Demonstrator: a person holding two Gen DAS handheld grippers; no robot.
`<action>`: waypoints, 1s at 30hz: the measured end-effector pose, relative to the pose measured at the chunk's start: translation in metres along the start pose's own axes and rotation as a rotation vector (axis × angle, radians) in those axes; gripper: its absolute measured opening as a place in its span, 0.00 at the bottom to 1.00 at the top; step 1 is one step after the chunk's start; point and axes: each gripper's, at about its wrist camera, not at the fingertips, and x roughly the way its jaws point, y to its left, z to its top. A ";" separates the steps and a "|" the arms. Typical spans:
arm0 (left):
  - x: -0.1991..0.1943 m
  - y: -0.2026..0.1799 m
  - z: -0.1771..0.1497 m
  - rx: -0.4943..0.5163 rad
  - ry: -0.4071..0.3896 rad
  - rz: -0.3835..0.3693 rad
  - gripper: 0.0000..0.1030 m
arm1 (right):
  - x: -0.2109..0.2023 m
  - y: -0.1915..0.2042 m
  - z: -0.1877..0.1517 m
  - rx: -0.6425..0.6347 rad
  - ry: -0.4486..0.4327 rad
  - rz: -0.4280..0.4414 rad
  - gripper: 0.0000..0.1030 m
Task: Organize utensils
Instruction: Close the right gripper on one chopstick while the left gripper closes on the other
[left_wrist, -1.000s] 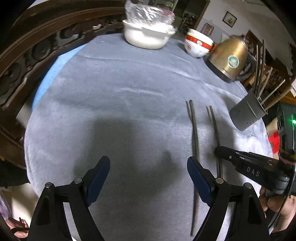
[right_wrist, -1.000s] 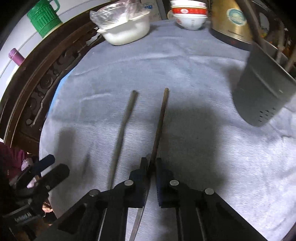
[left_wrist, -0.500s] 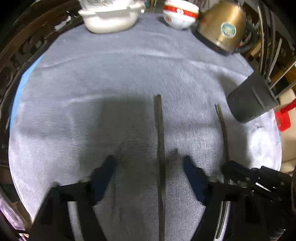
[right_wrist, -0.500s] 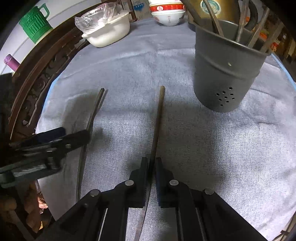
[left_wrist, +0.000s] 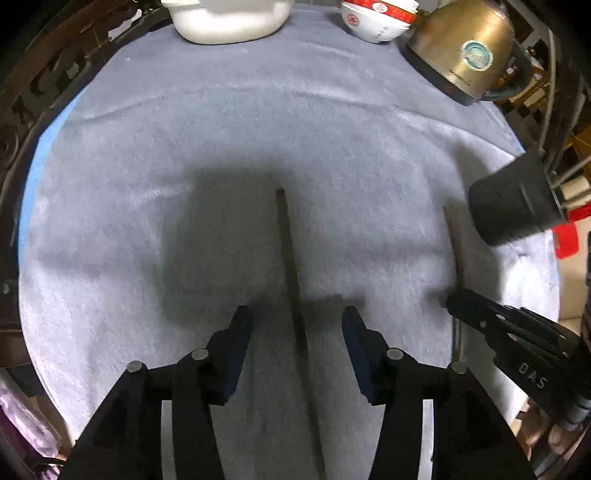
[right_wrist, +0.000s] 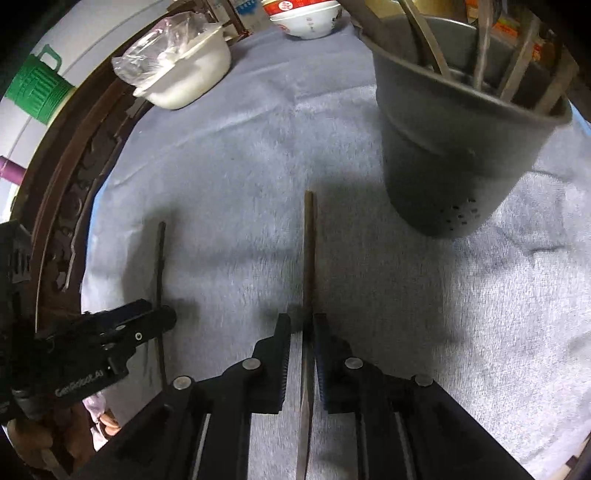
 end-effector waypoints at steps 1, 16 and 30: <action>0.001 0.000 0.002 -0.003 -0.002 0.002 0.50 | 0.002 0.002 0.002 -0.002 0.005 -0.004 0.15; 0.008 -0.014 0.009 0.184 0.135 0.031 0.07 | 0.003 0.004 0.000 -0.066 0.128 -0.049 0.08; -0.007 -0.007 -0.007 0.149 0.070 -0.059 0.05 | -0.010 0.017 -0.020 -0.111 0.028 -0.039 0.06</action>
